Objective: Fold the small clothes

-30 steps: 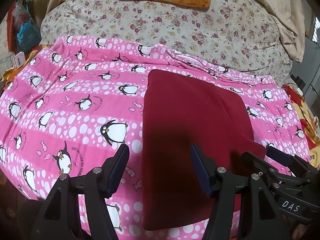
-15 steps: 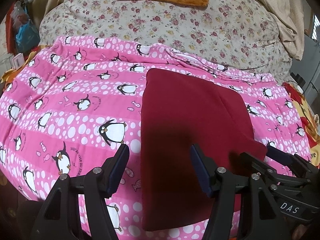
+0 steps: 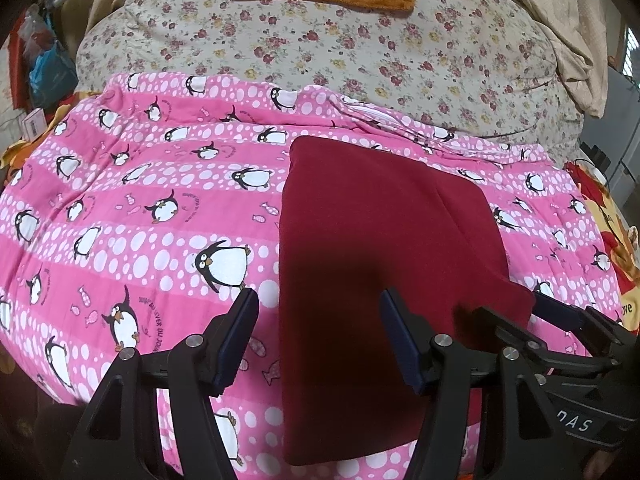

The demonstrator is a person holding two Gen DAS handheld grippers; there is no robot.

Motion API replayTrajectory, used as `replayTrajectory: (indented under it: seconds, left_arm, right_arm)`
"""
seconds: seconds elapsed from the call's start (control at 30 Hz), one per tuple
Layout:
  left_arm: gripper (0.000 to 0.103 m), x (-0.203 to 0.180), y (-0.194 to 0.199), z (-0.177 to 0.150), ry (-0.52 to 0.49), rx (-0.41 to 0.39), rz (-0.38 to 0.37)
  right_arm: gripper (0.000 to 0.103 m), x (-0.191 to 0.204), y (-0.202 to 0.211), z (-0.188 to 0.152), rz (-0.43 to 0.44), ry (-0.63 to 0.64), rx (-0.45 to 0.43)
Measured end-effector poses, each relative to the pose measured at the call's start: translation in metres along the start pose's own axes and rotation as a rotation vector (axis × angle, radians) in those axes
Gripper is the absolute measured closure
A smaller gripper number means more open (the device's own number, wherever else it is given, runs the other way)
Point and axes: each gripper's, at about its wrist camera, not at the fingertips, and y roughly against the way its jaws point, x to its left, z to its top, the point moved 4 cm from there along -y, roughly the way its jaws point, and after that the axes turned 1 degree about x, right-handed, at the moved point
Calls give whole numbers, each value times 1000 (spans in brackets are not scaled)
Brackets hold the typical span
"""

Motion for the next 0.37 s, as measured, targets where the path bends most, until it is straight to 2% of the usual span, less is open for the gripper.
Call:
replayTrajectory:
  seconds: [0.37]
  left_arm:
    - [60, 14, -9, 7, 29, 9, -45]
  right_arm:
    - [16, 0, -7, 2, 4, 12, 18]
